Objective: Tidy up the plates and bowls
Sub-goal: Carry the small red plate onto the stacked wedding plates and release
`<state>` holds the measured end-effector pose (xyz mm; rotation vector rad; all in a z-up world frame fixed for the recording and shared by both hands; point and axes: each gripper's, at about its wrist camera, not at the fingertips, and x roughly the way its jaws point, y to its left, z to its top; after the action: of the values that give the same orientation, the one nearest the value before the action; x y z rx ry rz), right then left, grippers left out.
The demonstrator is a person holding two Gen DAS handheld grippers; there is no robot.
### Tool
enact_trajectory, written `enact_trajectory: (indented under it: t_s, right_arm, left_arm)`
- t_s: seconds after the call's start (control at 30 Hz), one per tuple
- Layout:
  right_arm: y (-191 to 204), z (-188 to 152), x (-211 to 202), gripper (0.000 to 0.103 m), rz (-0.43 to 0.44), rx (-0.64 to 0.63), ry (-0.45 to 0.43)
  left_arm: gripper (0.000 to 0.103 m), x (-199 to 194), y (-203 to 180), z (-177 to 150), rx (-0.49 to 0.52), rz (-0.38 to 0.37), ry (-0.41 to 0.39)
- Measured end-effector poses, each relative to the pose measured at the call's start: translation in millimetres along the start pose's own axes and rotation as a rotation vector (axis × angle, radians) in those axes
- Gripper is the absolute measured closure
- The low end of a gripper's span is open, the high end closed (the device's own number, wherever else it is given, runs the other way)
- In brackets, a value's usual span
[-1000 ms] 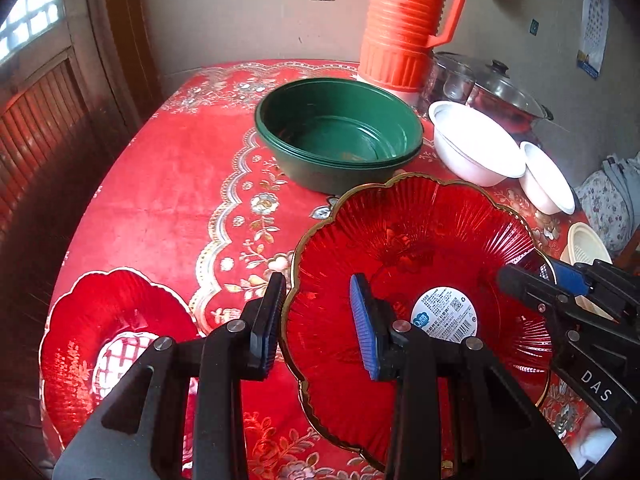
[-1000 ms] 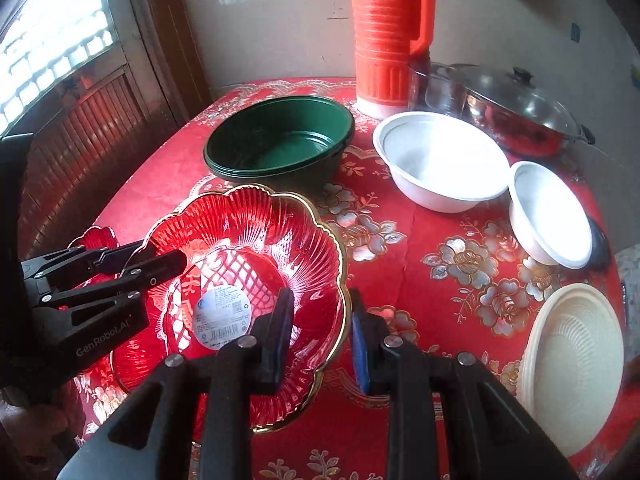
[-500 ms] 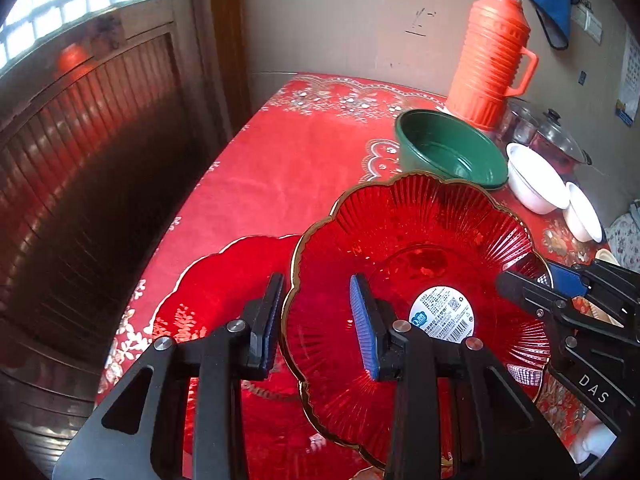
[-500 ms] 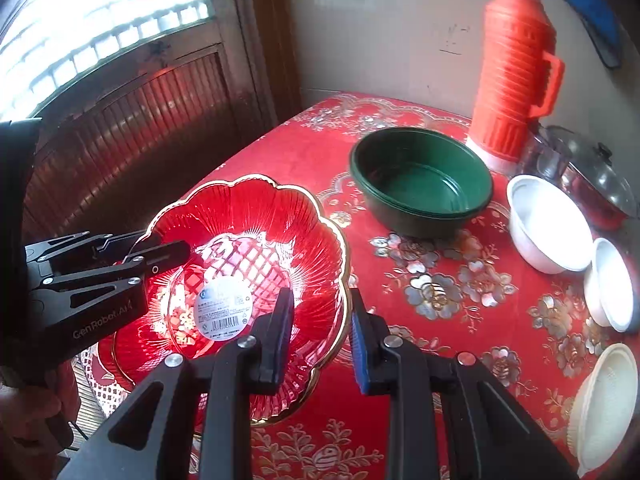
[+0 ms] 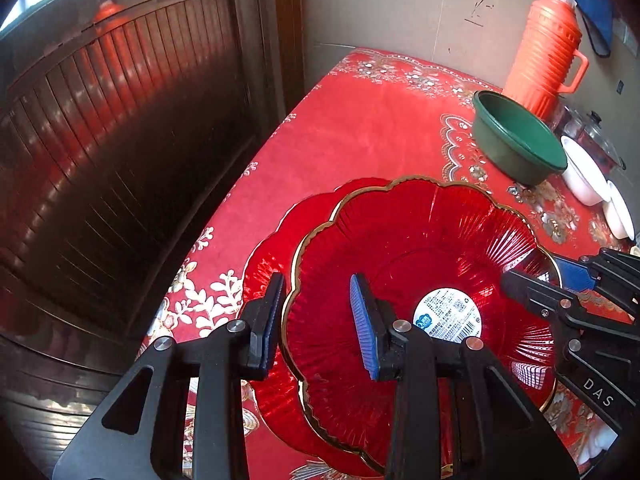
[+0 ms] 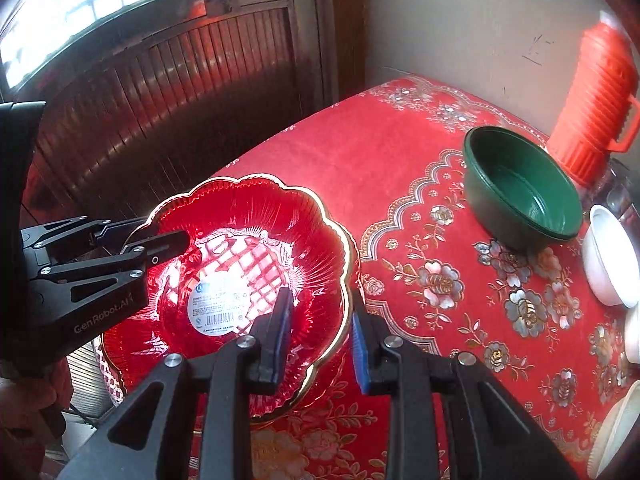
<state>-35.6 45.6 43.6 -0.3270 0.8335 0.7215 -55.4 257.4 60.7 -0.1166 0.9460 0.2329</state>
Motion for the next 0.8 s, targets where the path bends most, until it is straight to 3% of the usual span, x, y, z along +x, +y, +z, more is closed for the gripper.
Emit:
enact_trajectory:
  t_s: [0.43,0.8]
  right_arm:
    - [10,0,27,0.074,-0.021,-0.029,0.07]
    - [17,3,36,0.07,-0.05,-0.059,0.091]
  left_arm:
    - [0.07,23,6,-8,-0.002,0.014,0.038]
    - [0.07,26,2,-9,0.021,0.048,0.005]
